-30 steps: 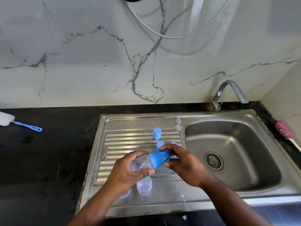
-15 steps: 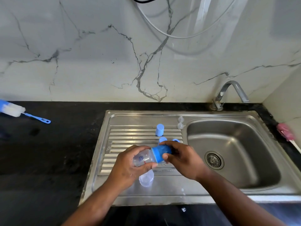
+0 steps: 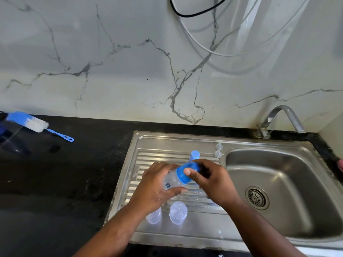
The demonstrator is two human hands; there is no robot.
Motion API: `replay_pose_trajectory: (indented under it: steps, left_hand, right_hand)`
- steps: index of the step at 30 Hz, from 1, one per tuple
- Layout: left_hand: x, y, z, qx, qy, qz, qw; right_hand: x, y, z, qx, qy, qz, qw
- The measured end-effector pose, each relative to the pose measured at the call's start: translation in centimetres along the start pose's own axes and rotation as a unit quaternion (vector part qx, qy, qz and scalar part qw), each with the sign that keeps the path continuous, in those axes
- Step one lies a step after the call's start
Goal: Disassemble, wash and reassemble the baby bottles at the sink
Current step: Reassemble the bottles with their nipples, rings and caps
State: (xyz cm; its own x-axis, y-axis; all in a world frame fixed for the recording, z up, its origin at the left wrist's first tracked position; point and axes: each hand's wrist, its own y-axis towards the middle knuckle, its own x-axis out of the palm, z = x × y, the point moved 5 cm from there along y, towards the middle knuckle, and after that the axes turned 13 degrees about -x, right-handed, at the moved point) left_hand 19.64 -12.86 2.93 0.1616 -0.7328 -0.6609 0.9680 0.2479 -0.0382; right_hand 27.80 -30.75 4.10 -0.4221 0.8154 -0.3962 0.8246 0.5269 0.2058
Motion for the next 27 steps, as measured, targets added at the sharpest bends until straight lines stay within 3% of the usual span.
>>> replay_pose_trajectory:
  steps: [6, 15, 21, 27]
  left_hand:
    - [-0.5, 2.3, -4.3, -0.09, -0.05, 0.018, 0.994]
    - [-2.6, 10.1, -13.2, -0.264, -0.188, 0.066, 0.944]
    - [-5.1, 16.4, -14.3, -0.279, -0.161, 0.135, 0.937]
    - [-4.8, 20.2, -16.1, -0.288, -0.106, 0.122, 0.944]
  right_hand:
    - [1.7, 1.9, 0.3, -0.005, 0.063, -0.033, 0.997]
    - [2.2, 2.6, 4.2, 0.061, 0.022, -0.061, 0.996]
    - [1.8, 2.9, 6.4, 0.086, 0.015, -0.054, 0.995]
    - [1.1, 2.8, 8.3, 0.107, 0.011, -0.042, 0.993]
